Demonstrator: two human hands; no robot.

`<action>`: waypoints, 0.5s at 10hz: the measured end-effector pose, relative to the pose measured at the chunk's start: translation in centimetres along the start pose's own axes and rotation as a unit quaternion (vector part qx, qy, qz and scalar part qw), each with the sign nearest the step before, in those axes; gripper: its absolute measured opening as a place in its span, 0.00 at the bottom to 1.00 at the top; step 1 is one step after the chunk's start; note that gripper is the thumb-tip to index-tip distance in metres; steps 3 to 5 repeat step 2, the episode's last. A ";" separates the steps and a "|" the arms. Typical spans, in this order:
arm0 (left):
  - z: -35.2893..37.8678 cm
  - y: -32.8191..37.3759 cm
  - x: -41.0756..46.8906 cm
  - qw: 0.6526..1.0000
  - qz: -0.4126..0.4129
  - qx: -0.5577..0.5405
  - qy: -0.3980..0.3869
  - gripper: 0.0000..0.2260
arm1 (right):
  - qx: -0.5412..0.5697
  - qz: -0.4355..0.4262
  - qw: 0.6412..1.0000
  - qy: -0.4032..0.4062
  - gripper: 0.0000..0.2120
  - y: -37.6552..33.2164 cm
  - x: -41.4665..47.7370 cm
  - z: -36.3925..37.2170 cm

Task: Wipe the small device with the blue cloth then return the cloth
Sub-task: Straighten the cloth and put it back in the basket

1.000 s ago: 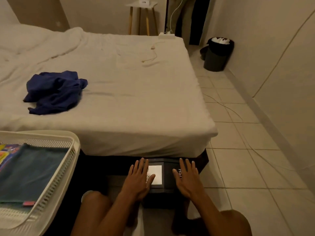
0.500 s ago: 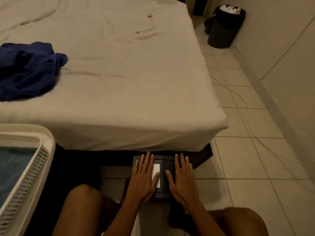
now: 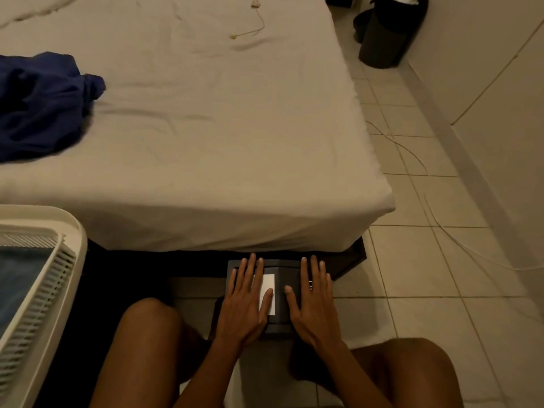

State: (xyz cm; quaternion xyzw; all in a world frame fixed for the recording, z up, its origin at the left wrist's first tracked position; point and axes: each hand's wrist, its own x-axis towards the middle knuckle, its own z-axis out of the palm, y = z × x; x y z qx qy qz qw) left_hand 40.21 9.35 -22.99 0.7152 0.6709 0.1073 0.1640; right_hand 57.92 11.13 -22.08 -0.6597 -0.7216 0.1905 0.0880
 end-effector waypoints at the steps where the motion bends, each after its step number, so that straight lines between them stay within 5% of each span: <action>1: 0.2 -0.1 0.0 1.000 0.006 -0.008 0.012 0.30 | 0.006 0.000 1.000 -0.006 0.39 0.1 -0.2 0.0; 5: 0.2 0.0 0.0 0.999 0.010 -0.026 0.024 0.30 | 0.018 0.005 1.000 -0.016 0.40 -0.1 0.0 -0.5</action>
